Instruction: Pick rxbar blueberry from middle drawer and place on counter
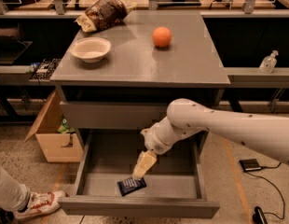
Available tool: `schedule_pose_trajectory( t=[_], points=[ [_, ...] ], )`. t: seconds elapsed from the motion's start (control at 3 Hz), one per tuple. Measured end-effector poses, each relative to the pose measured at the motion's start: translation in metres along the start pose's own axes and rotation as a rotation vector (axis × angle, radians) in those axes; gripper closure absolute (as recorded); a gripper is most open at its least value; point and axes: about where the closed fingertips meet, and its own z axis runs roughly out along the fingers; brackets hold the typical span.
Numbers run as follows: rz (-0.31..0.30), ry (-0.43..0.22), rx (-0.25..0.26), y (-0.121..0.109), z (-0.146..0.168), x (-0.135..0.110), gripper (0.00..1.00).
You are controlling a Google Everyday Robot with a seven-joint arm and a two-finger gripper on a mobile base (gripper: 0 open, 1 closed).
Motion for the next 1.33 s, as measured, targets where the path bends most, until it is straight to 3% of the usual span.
schedule_pose_trajectory(
  t=[0.33, 0.67, 1.33],
  points=[
    [0.020, -0.008, 0.014, -0.016, 0.038, 0.010, 0.00],
    [0.020, -0.008, 0.013, -0.016, 0.039, 0.010, 0.00],
    [-0.007, 0.068, -0.031, -0.023, 0.084, 0.030, 0.00]
  ],
)
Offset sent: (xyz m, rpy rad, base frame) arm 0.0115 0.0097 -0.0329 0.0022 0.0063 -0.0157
